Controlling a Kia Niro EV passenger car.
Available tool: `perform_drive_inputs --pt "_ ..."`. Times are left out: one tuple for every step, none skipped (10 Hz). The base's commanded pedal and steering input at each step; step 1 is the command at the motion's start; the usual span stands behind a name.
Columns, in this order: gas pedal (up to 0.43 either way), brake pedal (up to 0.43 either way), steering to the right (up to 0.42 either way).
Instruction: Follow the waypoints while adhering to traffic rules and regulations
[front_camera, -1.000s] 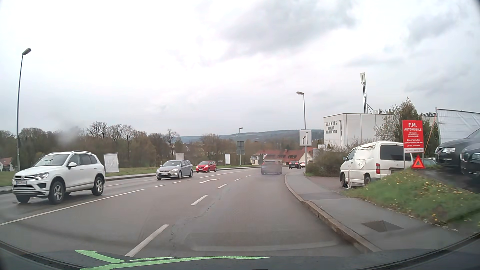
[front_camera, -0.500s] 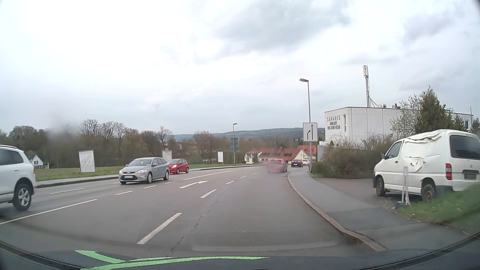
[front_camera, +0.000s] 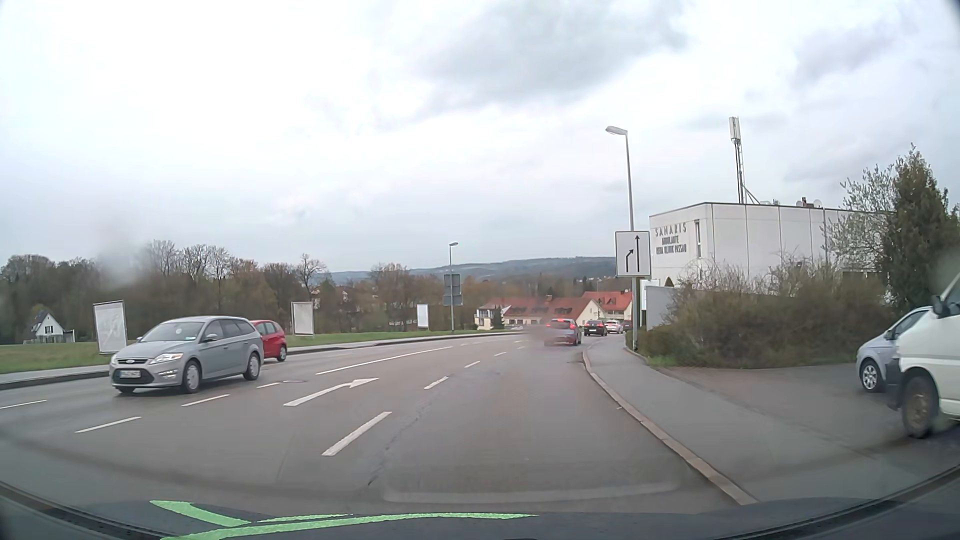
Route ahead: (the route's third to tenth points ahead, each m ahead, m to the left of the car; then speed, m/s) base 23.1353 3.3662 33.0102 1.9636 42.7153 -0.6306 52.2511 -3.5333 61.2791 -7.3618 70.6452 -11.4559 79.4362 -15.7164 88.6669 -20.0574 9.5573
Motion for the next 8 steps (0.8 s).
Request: perform_drive_inputs --pt "0.0 0.073 0.031" --pt "0.0 0.073 0.033" --pt "0.0 0.079 0.034" --pt "0.0 0.085 0.034" --pt "0.0 0.085 0.034" --pt "0.0 0.091 0.035" --pt "0.0 0.091 0.034" --pt "0.0 0.098 0.035"
